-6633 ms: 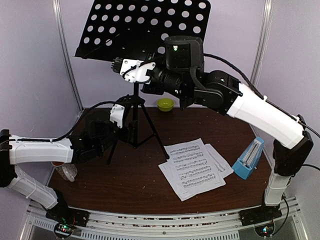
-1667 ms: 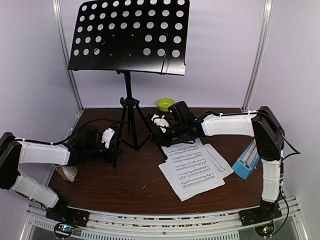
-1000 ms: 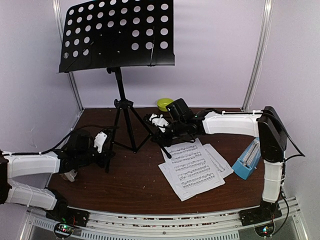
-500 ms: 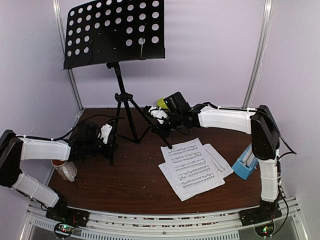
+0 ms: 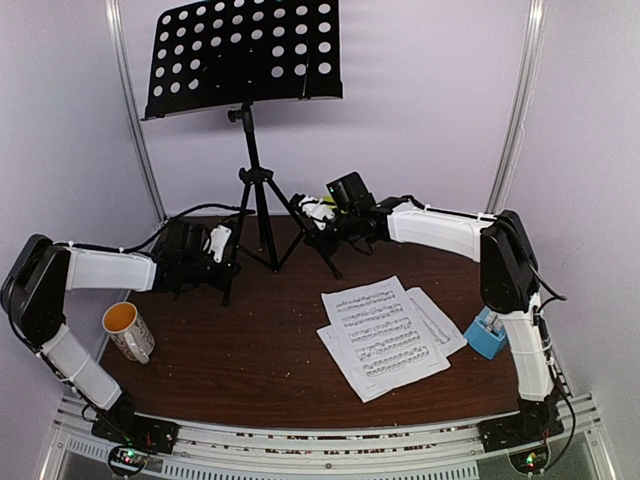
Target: Set up the instrument practice props
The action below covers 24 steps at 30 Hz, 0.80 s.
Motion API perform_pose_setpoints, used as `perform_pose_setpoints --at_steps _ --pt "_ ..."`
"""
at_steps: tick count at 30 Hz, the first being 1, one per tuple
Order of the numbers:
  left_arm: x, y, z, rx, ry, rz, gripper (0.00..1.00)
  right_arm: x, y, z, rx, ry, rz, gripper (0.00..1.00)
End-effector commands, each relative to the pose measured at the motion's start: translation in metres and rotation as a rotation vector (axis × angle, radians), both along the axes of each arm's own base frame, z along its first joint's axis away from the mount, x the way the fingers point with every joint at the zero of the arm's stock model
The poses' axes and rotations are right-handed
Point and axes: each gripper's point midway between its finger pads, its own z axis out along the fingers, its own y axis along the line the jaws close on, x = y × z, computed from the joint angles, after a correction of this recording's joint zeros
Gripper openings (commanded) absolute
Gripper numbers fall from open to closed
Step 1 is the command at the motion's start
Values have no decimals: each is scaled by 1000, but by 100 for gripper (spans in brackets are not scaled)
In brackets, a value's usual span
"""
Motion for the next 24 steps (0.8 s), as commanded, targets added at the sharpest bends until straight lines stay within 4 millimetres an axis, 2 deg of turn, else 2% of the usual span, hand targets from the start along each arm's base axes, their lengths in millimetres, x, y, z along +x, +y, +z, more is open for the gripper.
perform_pose_setpoints --at_steps 1,7,14,18,24 --pt "-18 34 -15 27 108 92 0 34 -64 18 -48 -38 -186 0" --pt "-44 46 -23 3 149 136 0 33 -86 8 -96 -36 -205 0" --pt "-54 44 -36 -25 190 142 0 43 -104 -1 -132 -47 -260 0" --pt "-43 41 -37 -17 187 145 0 59 -110 3 -141 -80 -317 0" --pt "-6 23 -26 -41 168 132 0 91 -120 10 -144 -119 -383 0"
